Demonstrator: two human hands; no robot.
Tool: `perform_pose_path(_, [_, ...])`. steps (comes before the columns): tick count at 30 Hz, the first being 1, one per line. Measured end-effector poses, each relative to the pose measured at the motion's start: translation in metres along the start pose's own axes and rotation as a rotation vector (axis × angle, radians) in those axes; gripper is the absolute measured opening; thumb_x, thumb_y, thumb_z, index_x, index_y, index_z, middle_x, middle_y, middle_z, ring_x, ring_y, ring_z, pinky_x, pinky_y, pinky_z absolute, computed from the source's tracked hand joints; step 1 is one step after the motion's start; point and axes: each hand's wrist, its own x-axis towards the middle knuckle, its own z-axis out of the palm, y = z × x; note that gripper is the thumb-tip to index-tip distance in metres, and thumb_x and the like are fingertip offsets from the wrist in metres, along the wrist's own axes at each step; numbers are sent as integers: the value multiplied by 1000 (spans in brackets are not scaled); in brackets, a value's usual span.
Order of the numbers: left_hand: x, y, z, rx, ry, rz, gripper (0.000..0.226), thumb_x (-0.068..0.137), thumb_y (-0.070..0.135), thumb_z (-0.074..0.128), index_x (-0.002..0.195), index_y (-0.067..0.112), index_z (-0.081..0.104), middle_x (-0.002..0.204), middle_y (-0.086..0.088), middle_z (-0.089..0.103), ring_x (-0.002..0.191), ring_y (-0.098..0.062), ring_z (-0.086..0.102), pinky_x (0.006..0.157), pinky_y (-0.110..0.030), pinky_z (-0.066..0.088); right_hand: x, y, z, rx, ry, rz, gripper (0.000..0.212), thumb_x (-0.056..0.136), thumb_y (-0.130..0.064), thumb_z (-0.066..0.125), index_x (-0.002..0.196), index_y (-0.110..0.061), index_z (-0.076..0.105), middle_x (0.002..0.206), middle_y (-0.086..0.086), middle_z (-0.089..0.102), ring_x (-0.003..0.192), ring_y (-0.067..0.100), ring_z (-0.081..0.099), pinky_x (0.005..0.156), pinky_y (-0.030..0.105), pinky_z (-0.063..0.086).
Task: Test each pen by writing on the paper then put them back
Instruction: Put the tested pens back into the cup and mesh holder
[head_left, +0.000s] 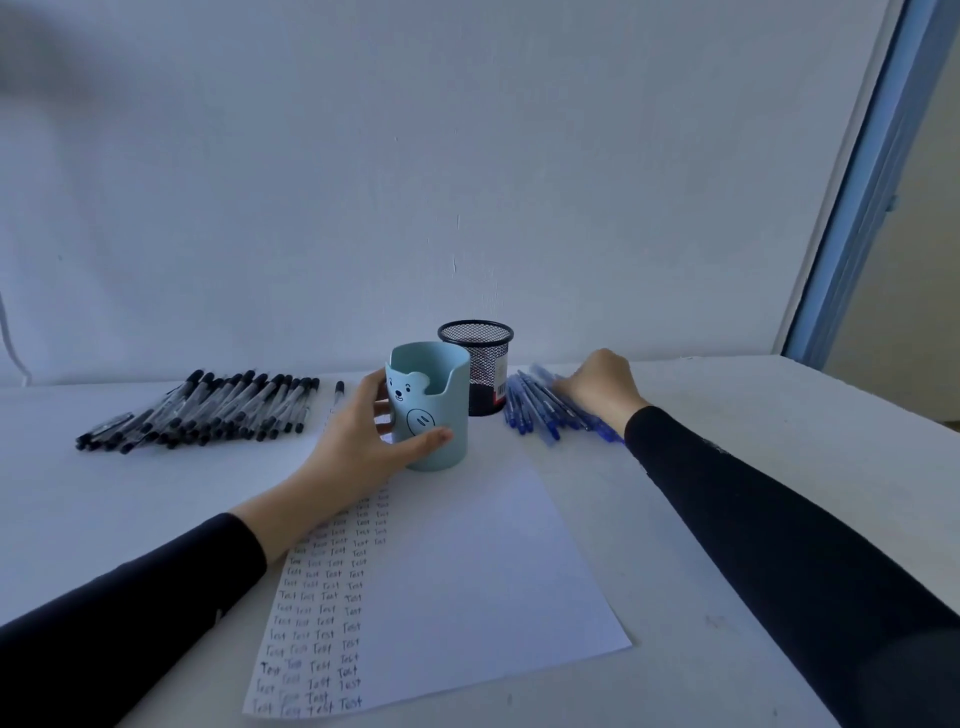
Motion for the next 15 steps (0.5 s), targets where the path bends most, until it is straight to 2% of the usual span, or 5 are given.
perform_pose_path(3, [-1,1,0,1,7,0,88,64,44,84,138,22,42,122,11,58,108,-1,56,73,-9,49,-7,-21,-24,445,67,39,40,85,-30,70,54,-11,53,51,1,53,44,14,47,58,27,45])
perform_pose_path(6, [0,1,0,7,0,-2,86,66,42,84,138,22,42,122,11,58,107,-2,57,72,-9,50,-23,-69,-48,881,73,-141,22,89,-9,63,68,-11,65,63,2,63,50,5,56,58,19,49])
perform_pose_path(8, [0,1,0,-1,1,-1,86,66,42,84,138,21,42,122,11,58,107,-1,57,72,-9,50,-43,-99,-47,858,-104,-331,17,90,-6,64,75,-12,66,69,5,65,53,4,59,55,16,48])
perform_pose_path(11, [-2,3,1,9,-2,4,83,67,41,84,137,21,43,121,11,58,107,0,57,71,-6,49,-65,-105,-27,495,-349,-470,4,88,-16,71,87,-13,73,87,3,74,71,7,65,69,20,52])
perform_pose_path(15, [-2,2,0,4,-9,-4,82,68,43,83,136,23,43,121,11,58,108,-2,57,74,-12,51,-35,-71,-26,483,-123,-347,18,92,-20,63,95,-6,74,86,0,71,65,-1,57,68,24,50])
